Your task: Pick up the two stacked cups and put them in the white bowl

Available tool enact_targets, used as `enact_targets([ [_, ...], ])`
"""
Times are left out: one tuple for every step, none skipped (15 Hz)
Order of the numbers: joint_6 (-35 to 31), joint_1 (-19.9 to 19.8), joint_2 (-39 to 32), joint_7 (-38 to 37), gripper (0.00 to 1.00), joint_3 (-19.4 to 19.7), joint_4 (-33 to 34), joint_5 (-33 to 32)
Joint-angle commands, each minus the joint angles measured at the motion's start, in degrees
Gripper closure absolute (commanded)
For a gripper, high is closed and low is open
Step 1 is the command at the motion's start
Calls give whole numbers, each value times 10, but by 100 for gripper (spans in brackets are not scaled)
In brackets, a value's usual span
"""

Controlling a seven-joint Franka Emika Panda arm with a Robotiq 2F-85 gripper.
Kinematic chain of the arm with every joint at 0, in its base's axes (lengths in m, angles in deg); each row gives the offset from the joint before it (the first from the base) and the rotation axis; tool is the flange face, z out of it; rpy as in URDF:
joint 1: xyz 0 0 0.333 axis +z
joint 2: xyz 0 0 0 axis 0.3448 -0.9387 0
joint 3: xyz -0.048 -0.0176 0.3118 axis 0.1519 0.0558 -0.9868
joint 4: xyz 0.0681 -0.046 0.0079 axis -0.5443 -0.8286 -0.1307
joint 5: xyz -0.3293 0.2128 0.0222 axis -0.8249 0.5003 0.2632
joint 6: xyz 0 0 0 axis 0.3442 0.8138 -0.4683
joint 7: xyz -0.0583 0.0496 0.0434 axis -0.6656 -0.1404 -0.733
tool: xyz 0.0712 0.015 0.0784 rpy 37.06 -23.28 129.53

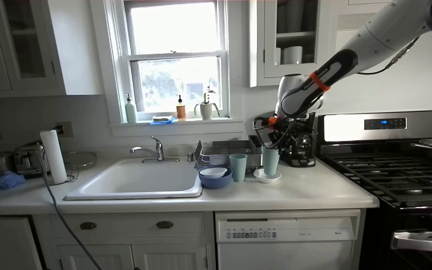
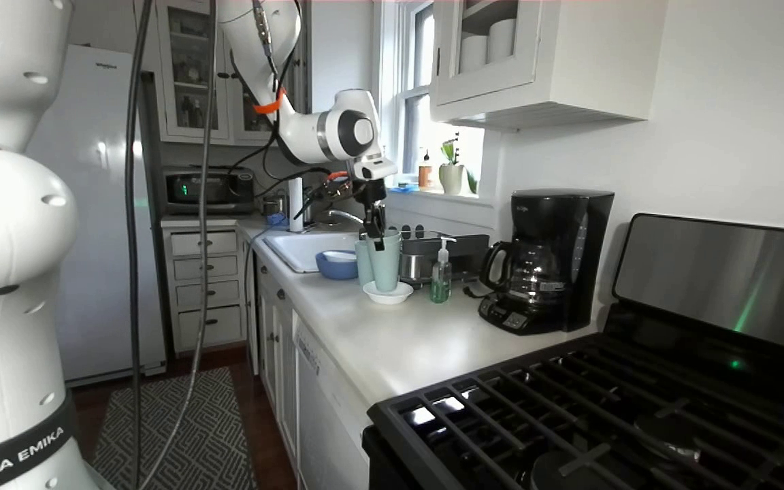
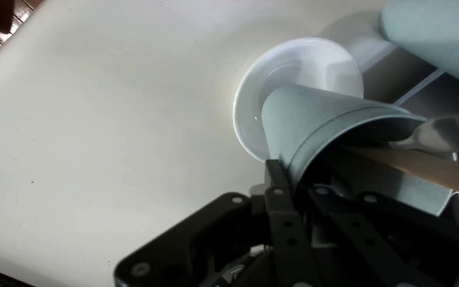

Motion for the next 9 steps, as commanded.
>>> enact_targets([
  [15, 11, -27, -9, 95, 10, 41, -4],
  [15, 12, -33, -9, 95, 11, 45, -4],
  [15, 13, -37, -10, 95, 13, 50, -4],
  [16, 15, -42, -11, 95, 14, 54, -4],
  [17, 16, -46, -12, 95, 16, 57, -5],
  [18, 17, -50, -12, 95, 17, 61, -4],
  [21, 19, -54, -14, 95, 19, 65, -6],
  [25, 20, -58, -16, 95, 20, 69, -6],
  [29, 20, -62, -16, 95, 21, 73, -3],
])
